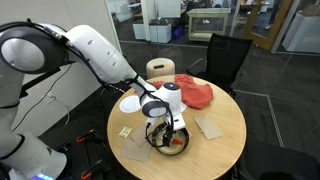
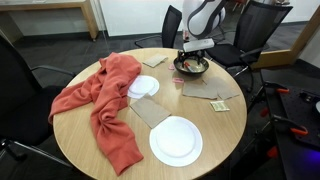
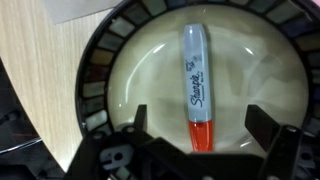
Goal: Put the red marker in the bowl on the table
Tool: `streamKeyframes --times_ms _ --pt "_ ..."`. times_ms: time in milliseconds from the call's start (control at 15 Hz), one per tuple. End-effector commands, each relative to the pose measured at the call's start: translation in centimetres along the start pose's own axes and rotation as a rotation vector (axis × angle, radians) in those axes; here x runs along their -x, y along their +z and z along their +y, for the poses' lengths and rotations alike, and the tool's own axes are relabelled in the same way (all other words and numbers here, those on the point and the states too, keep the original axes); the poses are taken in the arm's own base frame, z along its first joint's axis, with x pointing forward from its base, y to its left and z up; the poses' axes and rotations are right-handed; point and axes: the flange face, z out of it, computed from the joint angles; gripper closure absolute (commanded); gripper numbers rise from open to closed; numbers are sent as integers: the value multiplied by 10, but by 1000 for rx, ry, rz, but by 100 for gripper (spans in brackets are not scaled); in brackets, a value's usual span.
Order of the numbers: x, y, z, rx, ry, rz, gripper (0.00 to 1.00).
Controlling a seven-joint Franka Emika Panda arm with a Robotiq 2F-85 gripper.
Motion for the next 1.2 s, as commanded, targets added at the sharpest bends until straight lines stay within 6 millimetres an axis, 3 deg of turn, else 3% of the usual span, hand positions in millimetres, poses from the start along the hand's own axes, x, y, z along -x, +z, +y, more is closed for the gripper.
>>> streamKeyframes --times_ms 0,333,600,667,800,1133 --pt "-3 6 -2 3 17 0 26" --pt "-2 10 -2 8 32 -8 65" --pt "-2 -4 -1 4 53 -5 95" --pt "-1 -9 0 0 60 -7 98" --pt "-4 -19 9 -1 79 -9 94" --pt "2 -65 17 -44 82 20 94"
